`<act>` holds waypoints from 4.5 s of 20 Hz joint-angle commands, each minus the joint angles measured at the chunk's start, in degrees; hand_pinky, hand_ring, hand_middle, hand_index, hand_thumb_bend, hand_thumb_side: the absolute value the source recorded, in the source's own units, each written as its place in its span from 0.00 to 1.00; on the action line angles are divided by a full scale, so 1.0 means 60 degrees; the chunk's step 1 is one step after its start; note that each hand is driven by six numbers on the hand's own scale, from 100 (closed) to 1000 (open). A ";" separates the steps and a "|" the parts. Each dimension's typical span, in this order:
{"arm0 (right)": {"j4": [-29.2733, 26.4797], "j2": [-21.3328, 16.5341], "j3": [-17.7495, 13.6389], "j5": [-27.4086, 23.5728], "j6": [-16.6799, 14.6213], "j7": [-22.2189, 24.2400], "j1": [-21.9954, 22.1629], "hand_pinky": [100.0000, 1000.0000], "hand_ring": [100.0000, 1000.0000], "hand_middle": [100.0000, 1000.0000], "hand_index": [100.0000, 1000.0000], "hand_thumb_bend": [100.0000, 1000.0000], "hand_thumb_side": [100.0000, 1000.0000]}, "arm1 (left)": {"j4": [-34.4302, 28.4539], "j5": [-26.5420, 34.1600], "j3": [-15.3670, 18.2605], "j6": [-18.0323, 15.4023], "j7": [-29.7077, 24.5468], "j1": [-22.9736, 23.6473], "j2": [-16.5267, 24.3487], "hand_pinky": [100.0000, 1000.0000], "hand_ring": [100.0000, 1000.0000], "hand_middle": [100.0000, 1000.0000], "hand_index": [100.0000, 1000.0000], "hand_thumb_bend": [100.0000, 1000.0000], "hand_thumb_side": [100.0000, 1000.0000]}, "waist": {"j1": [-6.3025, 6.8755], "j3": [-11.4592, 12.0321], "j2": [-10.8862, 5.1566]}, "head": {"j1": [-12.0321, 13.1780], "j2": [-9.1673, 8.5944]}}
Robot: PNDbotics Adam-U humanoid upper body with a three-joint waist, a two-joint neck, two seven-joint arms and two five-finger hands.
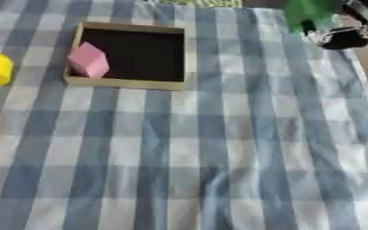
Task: Pick up objects on the table and place them in the box.
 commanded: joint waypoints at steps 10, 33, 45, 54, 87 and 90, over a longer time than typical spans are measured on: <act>-0.1333 0.1728 0.1417 -0.1797 0.0293 0.3191 -0.2003 0.88 0.98 0.13 0.75 0.00 0.15 | -0.0266 0.0314 -0.0130 0.0108 -0.0154 -0.0160 0.0067 1.00 0.86 0.79 0.82 0.00 0.50 | -0.0119 0.0222 -0.0665 | -0.0429 0.0223; 0.1858 0.4068 0.1229 0.2458 -0.0861 0.1795 -0.2770 0.89 0.98 0.16 0.75 0.00 0.19 | -0.0315 0.1480 -0.0394 -0.0308 -0.0536 -0.1190 -0.0014 1.00 0.86 0.78 0.82 0.00 0.52 | -0.0129 0.0905 -0.0695 | -0.0997 0.0305; 0.2198 0.4226 0.1271 0.2674 -0.1397 0.1890 -0.2644 0.91 1.00 0.33 0.85 0.00 0.20 | -0.0315 0.1326 -0.0400 -0.0156 -0.0657 -0.1138 -0.0088 1.00 0.86 0.79 0.82 0.00 0.52 | -0.0190 0.0939 -0.0619 | -0.0944 0.0271; 0.2392 0.4237 0.1128 0.4203 -0.1385 0.1382 -0.2615 0.96 1.00 0.72 0.97 0.00 0.24 | -0.0315 0.1266 -0.0419 -0.0072 -0.0732 -0.1095 -0.0134 1.00 0.86 0.79 0.82 0.00 0.52 | -0.0200 0.0919 -0.0587 | -0.0914 0.0253; 0.2446 0.4233 0.0698 0.2416 -0.2201 0.3760 -0.2692 1.00 1.00 1.00 1.00 0.00 0.00 | -0.0315 0.1218 -0.0423 0.0038 -0.0977 -0.1056 -0.0208 1.00 0.87 0.79 0.83 0.00 0.51 | -0.0127 0.0823 -0.0585 | -0.0829 0.0148; 0.2061 0.4079 0.0622 0.1739 -0.2054 0.3770 -0.2683 1.00 1.00 0.96 1.00 0.00 0.00 | -0.0315 0.1216 -0.0411 0.0027 -0.0957 -0.1054 -0.0184 1.00 0.87 0.79 0.83 0.00 0.52 | -0.0125 0.0784 -0.0592 | -0.0780 0.0190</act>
